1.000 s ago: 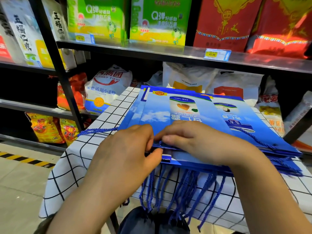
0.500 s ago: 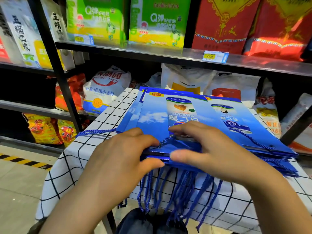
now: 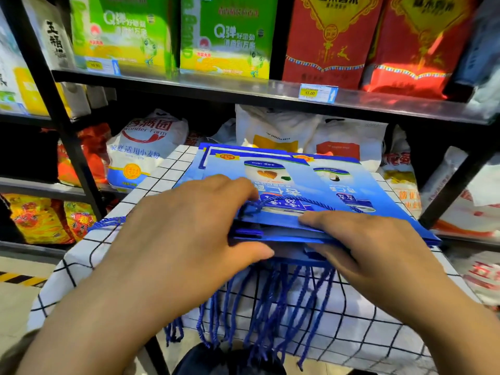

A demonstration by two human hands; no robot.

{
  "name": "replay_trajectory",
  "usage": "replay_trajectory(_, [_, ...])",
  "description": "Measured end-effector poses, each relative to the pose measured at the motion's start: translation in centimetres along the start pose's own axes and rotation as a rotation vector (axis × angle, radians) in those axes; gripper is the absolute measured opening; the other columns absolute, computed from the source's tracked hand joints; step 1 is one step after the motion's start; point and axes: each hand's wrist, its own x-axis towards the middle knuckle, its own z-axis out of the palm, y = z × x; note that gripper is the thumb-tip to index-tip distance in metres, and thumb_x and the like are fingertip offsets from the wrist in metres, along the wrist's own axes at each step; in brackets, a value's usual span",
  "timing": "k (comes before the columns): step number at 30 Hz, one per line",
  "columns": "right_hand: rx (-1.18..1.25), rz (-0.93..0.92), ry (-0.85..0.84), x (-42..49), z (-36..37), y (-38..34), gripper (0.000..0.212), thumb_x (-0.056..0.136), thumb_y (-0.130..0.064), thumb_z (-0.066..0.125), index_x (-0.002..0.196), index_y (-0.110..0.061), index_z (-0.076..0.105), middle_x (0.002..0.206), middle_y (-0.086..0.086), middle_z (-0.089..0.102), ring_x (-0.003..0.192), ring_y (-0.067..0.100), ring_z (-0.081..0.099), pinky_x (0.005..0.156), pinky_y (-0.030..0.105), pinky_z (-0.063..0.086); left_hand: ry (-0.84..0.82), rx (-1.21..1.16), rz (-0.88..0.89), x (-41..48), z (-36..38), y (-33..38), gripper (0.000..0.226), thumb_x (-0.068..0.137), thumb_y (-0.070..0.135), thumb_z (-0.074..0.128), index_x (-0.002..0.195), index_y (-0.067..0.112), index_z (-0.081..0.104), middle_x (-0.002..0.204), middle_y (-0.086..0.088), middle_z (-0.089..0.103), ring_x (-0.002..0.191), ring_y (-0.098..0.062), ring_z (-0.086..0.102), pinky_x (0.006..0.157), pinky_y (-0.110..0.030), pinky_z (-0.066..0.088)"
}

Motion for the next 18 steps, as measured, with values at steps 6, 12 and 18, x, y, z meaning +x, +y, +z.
replay_trajectory(6, [-0.001, 0.092, 0.208, -0.1, -0.6, 2.0, 0.035, 0.084, -0.038, 0.040, 0.101, -0.026, 0.068, 0.078, -0.003, 0.074, 0.059, 0.022, 0.068, 0.044, 0.029, 0.045, 0.136, -0.301, -0.098, 1.2, 0.2, 0.9, 0.065, 0.066, 0.069, 0.046, 0.126, 0.048, 0.034, 0.114, 0.030, 0.046, 0.106, 0.004, 0.044, 0.077, -0.016, 0.040])
replay_trajectory(12, [-0.022, 0.222, 0.534, 0.2, -3.0, 7.0, 0.030, 0.088, -0.027, 0.041, 0.108, -0.019, 0.063, 0.067, 0.017, 0.068, 0.052, 0.036, 0.061, 0.052, 0.036, 0.046, -0.054, -0.113, -0.066, 2.9, 3.0, 4.9, 0.053, 0.090, 0.051, 0.036, 0.137, 0.037, 0.018, 0.140, 0.017, 0.031, 0.123, -0.006, 0.031, 0.093, -0.024, 0.032])
replay_trajectory(18, [-0.273, 0.144, 0.439, -1.2, -0.5, 12.1, 0.034, 0.079, -0.017, 0.043, 0.108, -0.021, 0.063, 0.089, 0.011, 0.074, 0.066, 0.031, 0.070, 0.050, 0.032, 0.054, 0.013, 0.008, 0.018, 7.5, 3.2, 8.9, 0.017, 0.096, 0.033, 0.036, 0.096, 0.024, 0.051, 0.107, 0.000, 0.059, 0.095, -0.026, 0.054, 0.065, -0.030, 0.031])
